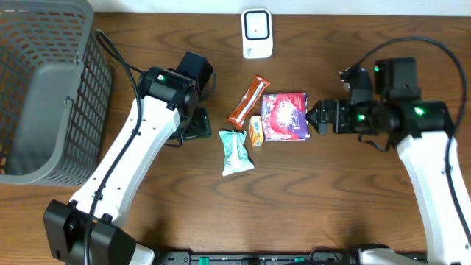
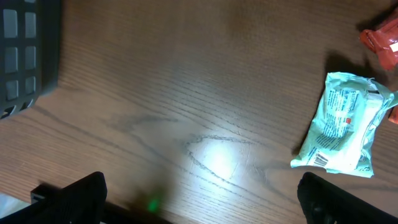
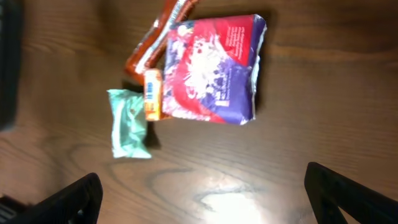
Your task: Scan the item barcode
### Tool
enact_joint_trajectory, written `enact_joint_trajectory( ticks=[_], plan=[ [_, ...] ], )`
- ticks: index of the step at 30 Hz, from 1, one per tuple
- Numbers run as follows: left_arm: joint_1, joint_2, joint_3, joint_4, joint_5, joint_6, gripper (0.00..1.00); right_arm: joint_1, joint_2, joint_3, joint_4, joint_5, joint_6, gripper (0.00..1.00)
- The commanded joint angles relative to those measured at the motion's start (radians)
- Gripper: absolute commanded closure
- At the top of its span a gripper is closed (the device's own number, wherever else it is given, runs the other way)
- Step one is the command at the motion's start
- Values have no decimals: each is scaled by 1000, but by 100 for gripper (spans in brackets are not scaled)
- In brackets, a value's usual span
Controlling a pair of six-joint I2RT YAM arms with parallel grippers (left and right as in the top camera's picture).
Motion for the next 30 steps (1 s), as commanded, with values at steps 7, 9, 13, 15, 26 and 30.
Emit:
enact_joint_trajectory(
  ticks=[7, 9, 13, 15, 26, 30],
  plan=[
    [1, 8, 2, -6, -17, -12, 2, -3, 196, 20, 89, 66, -21, 1],
    [1, 8, 2, -6, -17, -12, 2, -3, 240, 20, 106, 50, -21, 1],
    [1, 8, 2, -6, -17, -12, 2, -3, 338, 20, 174, -26, -20, 1],
    [1, 8, 2, -6, -17, -12, 2, -3, 383, 20, 212, -69, -18, 1],
    [1, 8, 2, -6, -17, -12, 2, 3, 614, 20, 359, -233, 63, 32],
    [1, 8, 2, -6, -17, -12, 2, 6, 669, 20, 362, -234, 63, 49]
  ],
)
